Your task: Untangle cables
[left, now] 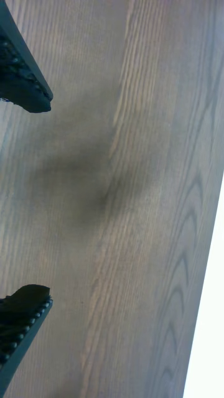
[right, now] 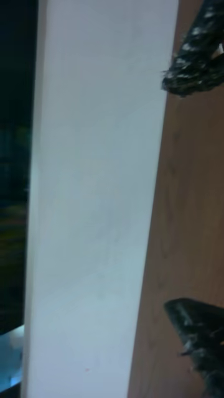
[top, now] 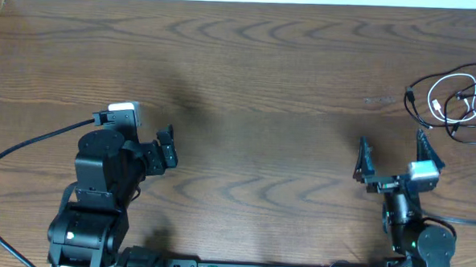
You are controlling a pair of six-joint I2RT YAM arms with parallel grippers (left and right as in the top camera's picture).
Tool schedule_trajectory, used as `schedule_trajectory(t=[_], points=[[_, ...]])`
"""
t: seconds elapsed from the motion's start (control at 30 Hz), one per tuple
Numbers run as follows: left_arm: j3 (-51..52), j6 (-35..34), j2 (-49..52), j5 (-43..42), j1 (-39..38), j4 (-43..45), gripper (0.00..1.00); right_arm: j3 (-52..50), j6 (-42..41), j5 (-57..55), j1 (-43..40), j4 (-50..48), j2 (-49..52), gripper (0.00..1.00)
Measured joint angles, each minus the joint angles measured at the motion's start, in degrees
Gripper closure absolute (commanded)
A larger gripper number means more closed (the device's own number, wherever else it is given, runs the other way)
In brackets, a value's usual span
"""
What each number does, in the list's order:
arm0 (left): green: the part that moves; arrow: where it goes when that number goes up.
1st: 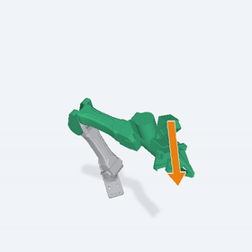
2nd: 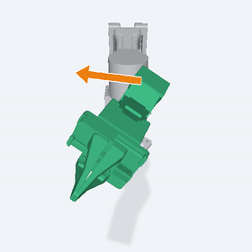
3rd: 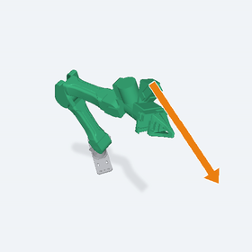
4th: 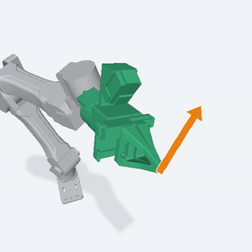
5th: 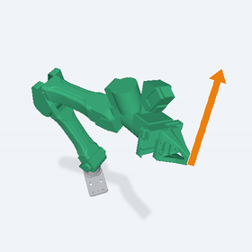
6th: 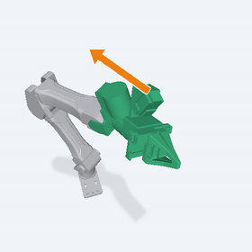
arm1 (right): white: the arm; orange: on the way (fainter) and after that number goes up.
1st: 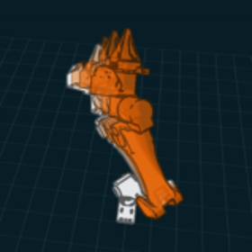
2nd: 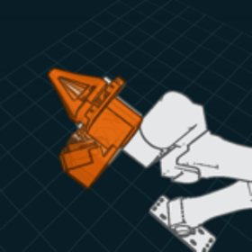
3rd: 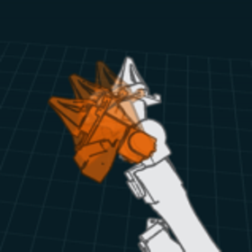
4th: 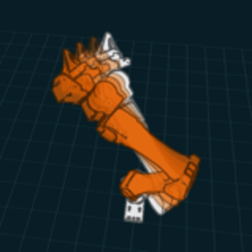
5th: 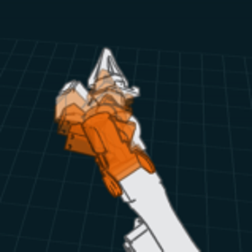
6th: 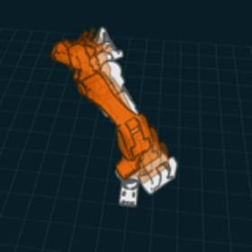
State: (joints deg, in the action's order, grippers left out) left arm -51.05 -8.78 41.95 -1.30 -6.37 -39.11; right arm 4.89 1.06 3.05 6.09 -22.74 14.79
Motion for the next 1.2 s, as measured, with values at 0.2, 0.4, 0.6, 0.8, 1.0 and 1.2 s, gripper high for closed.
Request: schedule_trajectory(t=[0.2, 0.4, 0.6, 0.8, 1.0, 1.2], points=[[0.0, 0.0, 0.0, 0.0, 0.0, 0.0, 0.07, -4.0, 0.0, -0.5, 0.0, -2.3, -4.3, 0.01], [0.0, 0.0, 0.0, 0.0, 0.0, 0.0, 0.07, -4.3, 1.0, -1.5, 0.0, 6.5, -7.5, 0.01], [0.0, 0.0, 0.0, 0.0, 0.0, 0.0, 0.07, -4.5, 1.3, -2.4, 0.0, 24.0, -11.8, 0.01], [0.0, 0.0, 0.0, 0.2, 0.0, 0.0, 0.07, -4.5, 2.0, -2.7, -0.3, 26.8, -13.9, 0.01], [0.0, 0.0, 0.0, 0.2, 0.0, 0.0, 0.07, -4.5, 2.1, -2.6, -0.6, 26.8, -14.0, 0.01], [0.0, 0.0, 0.0, 0.2, 0.0, 0.0, 0.07, -4.5, 2.2, -1.7, -0.6, 26.7, -14.0, 0.01]])
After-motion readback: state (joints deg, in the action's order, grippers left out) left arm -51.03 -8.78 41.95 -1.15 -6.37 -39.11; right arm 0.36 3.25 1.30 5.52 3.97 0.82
